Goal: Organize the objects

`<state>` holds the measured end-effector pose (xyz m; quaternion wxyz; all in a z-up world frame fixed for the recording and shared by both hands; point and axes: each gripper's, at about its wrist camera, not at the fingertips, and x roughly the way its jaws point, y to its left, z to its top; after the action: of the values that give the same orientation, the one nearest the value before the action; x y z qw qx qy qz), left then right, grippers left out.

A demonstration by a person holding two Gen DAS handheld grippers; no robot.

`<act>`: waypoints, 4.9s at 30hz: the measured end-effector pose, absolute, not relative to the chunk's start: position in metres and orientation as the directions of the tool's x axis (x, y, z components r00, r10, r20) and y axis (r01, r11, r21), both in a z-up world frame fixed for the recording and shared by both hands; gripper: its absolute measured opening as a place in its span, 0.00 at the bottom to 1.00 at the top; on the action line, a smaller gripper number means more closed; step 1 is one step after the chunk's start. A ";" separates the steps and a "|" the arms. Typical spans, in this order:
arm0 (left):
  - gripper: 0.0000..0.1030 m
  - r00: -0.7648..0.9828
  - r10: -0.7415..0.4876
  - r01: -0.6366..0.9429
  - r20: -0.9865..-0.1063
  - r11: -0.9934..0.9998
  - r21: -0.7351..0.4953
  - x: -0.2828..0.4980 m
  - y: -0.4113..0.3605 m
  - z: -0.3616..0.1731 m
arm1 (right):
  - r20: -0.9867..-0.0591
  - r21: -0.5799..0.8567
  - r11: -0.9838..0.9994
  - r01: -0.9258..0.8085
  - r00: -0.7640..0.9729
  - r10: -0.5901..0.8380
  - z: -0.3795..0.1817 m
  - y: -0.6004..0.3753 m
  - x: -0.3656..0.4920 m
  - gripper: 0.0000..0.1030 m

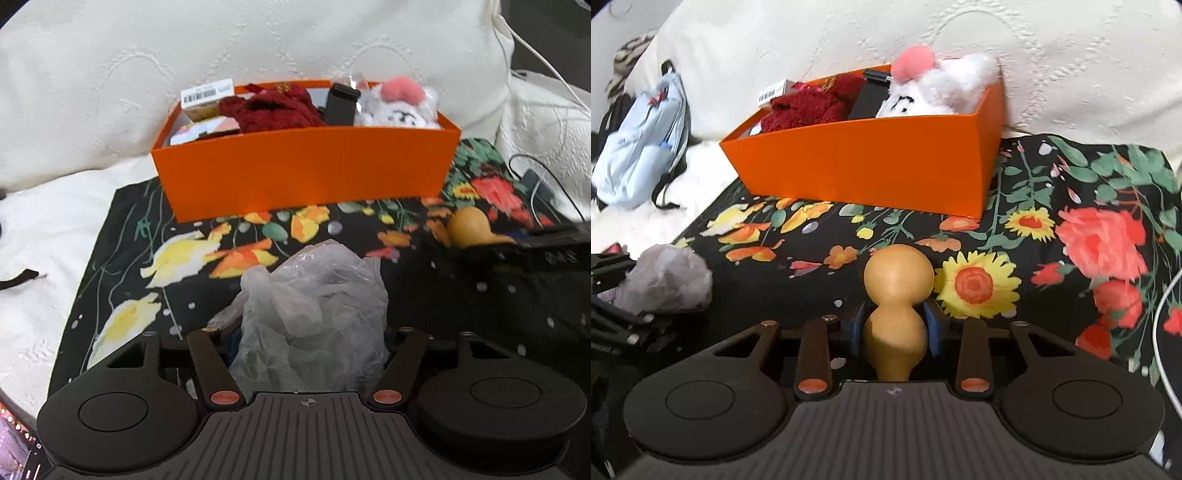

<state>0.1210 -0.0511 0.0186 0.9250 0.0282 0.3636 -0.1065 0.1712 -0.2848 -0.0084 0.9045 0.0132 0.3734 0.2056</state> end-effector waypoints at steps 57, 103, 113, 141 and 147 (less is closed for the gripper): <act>1.00 0.902 -0.034 0.090 -0.431 0.990 0.109 0.159 -0.063 0.127 | -0.350 0.308 0.864 -0.398 0.797 0.492 0.050 -0.263 0.111 0.39; 1.00 0.925 -0.067 0.079 -0.374 0.997 0.015 0.229 -0.063 0.141 | -0.210 0.189 0.931 -0.312 0.913 0.349 0.087 -0.249 0.202 0.82; 1.00 0.790 -0.010 0.025 -0.613 1.000 0.016 0.176 -0.061 0.050 | -0.419 0.251 0.927 -0.280 0.832 0.365 0.029 -0.235 0.161 0.96; 1.00 0.697 0.018 0.002 -0.717 1.000 0.027 0.193 -0.047 -0.001 | -0.614 0.198 0.977 -0.079 0.767 0.187 -0.018 -0.219 0.195 1.00; 1.00 0.697 0.023 0.001 -0.717 0.999 0.034 0.193 -0.049 -0.002 | -0.622 0.186 0.979 -0.082 0.762 0.182 -0.018 -0.216 0.197 1.00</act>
<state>0.1926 -0.0486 -0.0018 0.9210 0.0159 0.3892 0.0060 0.1967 -0.2164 -0.0184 0.9357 0.0738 0.3378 0.0704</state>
